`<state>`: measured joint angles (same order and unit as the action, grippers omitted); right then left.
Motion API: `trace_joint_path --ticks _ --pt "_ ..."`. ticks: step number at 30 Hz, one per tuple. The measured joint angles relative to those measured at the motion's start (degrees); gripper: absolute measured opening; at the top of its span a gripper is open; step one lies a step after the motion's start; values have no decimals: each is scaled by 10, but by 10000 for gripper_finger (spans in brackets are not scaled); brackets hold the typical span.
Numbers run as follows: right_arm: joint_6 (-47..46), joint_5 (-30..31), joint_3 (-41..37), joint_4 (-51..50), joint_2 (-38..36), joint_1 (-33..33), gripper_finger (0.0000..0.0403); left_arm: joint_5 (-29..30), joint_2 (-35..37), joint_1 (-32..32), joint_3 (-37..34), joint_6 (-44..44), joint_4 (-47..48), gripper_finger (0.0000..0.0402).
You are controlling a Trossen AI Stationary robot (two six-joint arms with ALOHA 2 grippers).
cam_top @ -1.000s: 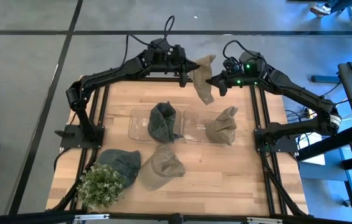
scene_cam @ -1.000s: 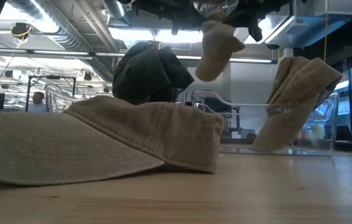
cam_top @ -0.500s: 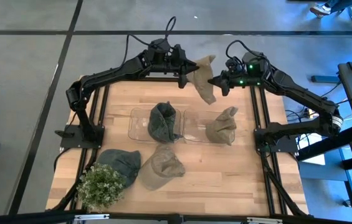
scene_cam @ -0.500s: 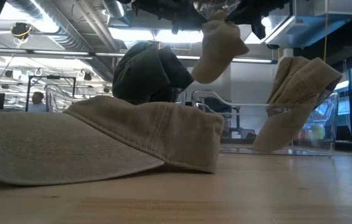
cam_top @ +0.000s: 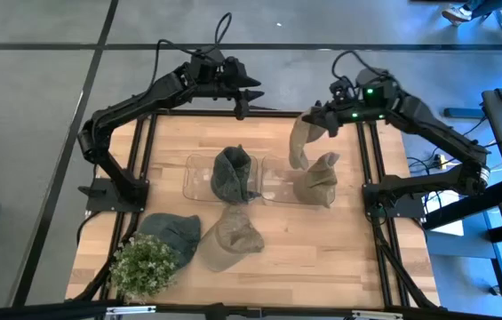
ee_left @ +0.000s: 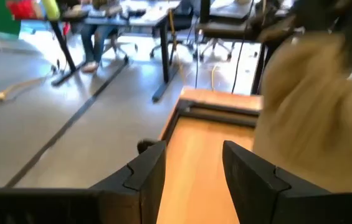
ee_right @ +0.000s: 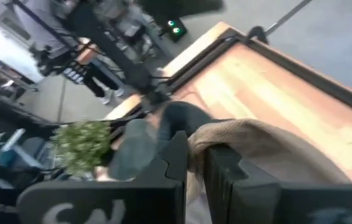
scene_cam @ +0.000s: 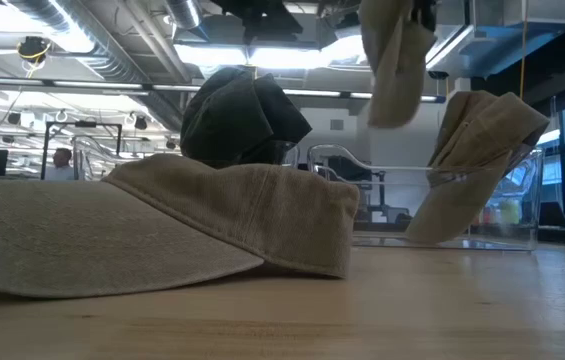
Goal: Pick & Place hat
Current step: Put the top brown cap into the right transparent bin
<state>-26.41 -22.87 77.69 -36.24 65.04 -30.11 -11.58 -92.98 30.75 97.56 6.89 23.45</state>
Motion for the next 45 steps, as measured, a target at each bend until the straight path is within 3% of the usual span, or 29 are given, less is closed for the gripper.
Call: trace_joint_path --ticks 3,9,21,28,39,45 --pt "-4 17 55 -75 -1 28 29 5 5 2 0 0 42 154" --pt "-19 132 99 -196 -1 114 29 33 2 5 0 -2 115 155" --pt "-125 186 -15 -220 2 229 34 35 -1 -39 -41 -37 132 151" --pt "-124 213 -52 -218 2 264 34 35 -1 -64 -72 -62 104 151" --pt "-123 241 -146 -209 2 270 43 92 -2 -86 -82 -63 107 152" --pt "-77 247 -135 -212 2 270 63 96 -2 -86 -82 -63 108 149"
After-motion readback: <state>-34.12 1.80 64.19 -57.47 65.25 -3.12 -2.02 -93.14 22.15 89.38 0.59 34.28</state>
